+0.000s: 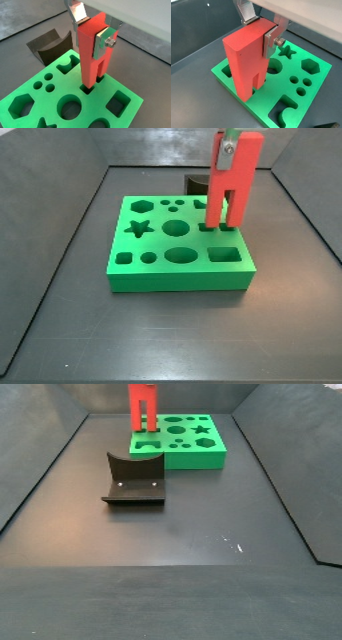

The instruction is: Insert the double-square object.

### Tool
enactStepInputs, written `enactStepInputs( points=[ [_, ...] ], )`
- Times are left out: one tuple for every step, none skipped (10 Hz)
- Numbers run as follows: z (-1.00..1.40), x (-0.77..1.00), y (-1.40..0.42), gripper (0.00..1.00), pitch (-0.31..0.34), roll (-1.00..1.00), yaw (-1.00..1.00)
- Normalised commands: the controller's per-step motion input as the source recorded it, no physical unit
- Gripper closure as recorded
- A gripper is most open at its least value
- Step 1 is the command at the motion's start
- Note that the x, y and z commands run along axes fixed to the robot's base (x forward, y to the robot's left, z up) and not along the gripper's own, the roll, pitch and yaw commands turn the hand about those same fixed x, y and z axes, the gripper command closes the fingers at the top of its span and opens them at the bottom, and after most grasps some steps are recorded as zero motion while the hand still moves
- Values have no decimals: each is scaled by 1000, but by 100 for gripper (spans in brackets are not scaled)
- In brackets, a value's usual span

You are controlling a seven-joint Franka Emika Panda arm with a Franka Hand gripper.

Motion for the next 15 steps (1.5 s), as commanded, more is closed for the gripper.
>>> enactStepInputs(
  points=[
    [-246,-97,-83,100,66,0,0],
    [-234,-229,-46,100,63,0,0],
    [-231,-306,-37,100,51,0,26],
    [-206,-351,-14,100,44,0,63],
    [-171,-380,0,100,43,0,111],
    [-166,-354,0,100,11,0,194],
    [-214,-20,20,100,27,0,89],
    [-206,0,0,100,67,0,0],
    [-189,0,0,100,67,0,0],
    [-197,51,0,100,73,0,0],
    [-194,89,0,100,81,0,-9],
    [-197,143,0,100,99,0,0],
    [-174,149,0,100,100,0,0],
    [-157,174,0,100,103,0,0],
    [-166,169,0,100,100,0,0]
  ],
)
